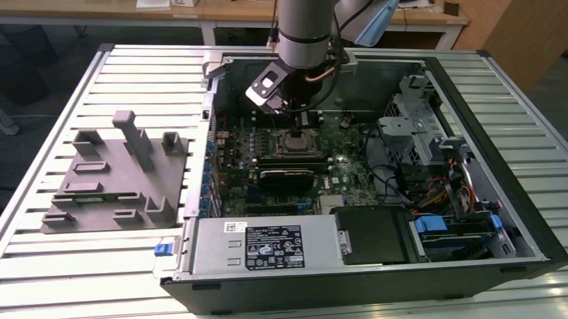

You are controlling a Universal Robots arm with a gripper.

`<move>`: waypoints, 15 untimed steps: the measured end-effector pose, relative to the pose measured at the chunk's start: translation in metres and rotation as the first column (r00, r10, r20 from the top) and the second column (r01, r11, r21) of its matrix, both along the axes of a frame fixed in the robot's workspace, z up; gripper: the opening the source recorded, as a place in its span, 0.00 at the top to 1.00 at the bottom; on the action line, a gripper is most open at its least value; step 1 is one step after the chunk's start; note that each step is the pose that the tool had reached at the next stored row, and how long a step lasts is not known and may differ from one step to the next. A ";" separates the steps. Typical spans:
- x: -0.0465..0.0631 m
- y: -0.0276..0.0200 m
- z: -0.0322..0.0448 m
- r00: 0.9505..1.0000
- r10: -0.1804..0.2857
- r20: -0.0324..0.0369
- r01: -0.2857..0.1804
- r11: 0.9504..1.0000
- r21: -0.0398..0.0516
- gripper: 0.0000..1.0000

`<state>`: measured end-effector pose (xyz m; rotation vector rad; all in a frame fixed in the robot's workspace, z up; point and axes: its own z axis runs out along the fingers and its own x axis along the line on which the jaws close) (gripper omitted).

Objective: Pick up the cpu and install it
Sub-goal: 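Install the first cpu locking lever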

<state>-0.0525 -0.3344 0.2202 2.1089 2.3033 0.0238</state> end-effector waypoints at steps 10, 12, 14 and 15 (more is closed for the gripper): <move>0.000 0.0000 0.0309 1.000 0.000 0.000 0.000 1.000 0.000 0.89; 0.000 0.0000 0.0365 1.000 0.000 0.000 0.000 1.000 0.000 0.89; 0.000 0.0000 0.0412 1.000 0.000 0.000 0.000 1.000 0.000 0.89; 0.000 0.0000 0.0436 1.000 0.000 0.000 0.000 1.000 0.000 0.89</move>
